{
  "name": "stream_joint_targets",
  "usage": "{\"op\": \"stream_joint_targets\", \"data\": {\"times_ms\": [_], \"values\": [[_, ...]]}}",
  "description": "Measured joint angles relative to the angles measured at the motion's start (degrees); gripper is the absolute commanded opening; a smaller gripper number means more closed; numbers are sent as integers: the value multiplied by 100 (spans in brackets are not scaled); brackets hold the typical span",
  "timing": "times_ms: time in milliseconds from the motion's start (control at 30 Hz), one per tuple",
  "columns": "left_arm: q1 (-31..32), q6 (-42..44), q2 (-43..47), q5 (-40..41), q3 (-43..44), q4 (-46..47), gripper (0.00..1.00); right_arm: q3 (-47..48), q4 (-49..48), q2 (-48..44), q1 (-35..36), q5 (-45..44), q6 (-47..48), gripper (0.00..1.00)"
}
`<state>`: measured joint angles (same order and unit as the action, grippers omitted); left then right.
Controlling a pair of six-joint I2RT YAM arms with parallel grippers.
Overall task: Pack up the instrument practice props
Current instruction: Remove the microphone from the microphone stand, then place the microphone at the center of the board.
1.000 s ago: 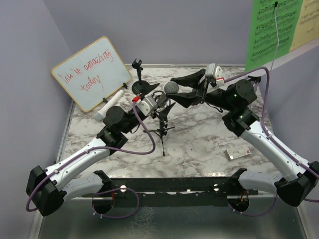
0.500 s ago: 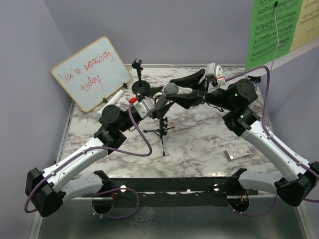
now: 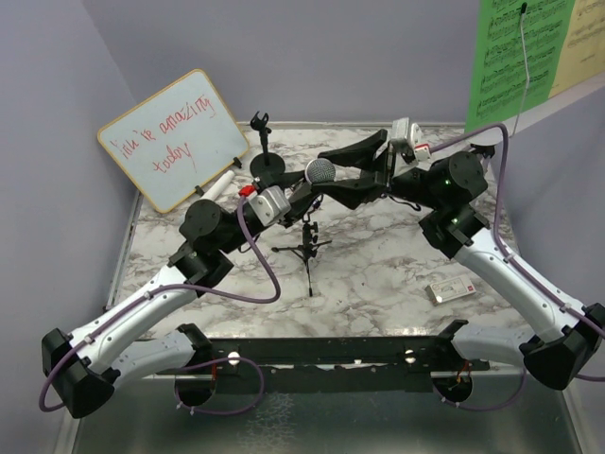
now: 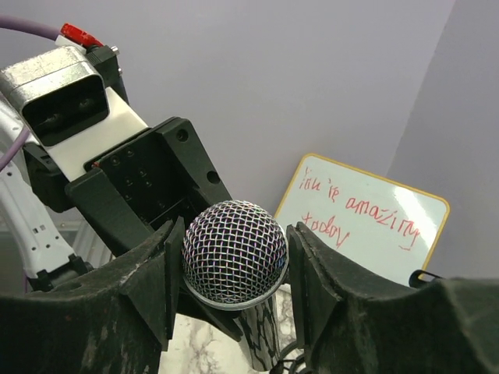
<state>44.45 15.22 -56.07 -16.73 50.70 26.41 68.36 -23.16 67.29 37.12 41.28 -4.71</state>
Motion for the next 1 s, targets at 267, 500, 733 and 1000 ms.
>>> {"op": "stream_joint_targets", "data": {"times_ms": [267, 500, 733, 1000], "values": [[24, -509, 520, 1580, 39, -321, 0, -212, -503, -103, -11, -153, -107, 85], [15, -1408, 868, 4068, -197, -210, 0, -992, -496, -737, -11, -940, 127, 94], [-133, -2540, 881, 6190, -1064, 240, 0, -2227, -590, -1482, -11, -1862, 155, 95], [-960, -5254, 1056, 7796, -2688, 481, 0, -3388, -643, -2065, -11, -2175, -98, 95]]}}
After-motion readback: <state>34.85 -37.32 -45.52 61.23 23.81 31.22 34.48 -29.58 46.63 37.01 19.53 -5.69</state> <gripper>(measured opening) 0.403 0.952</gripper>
